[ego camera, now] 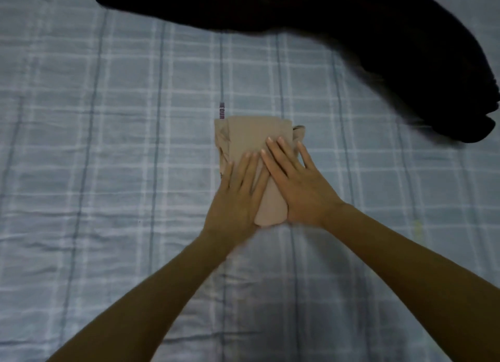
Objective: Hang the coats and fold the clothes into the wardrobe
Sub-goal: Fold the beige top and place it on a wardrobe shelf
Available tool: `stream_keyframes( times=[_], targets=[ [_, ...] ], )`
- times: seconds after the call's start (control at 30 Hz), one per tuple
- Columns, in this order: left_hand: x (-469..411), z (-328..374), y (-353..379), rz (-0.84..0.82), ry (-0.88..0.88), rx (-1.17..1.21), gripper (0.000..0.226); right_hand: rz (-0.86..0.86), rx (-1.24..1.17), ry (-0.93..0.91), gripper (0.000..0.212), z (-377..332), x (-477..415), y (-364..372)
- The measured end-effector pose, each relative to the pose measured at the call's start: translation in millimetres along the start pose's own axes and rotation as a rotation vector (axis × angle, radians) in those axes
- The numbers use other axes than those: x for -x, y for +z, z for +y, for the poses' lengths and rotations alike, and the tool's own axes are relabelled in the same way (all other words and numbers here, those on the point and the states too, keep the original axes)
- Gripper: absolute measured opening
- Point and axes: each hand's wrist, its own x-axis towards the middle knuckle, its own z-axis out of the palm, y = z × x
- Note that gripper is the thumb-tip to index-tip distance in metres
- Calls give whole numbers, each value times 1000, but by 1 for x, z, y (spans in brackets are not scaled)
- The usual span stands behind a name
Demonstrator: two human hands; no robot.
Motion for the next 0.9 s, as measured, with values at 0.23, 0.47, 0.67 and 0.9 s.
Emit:
stream_keyframes(
  times=[0.23,0.47,0.67,0.9],
  targets=[
    [-22,-38,1,131,50,-41,67,165,-123,98,74,4,-38,17],
    [-17,-47,-20,89,109,-37,82,260,-88,28,73,19,-45,14],
    [-6,-48,-36,138,37,-91,72,365,-165,98,58,2,-52,5],
    [10,-6,-22,226,-240,-107,76,373,-148,184,48,-37,-40,-24]
  ],
)
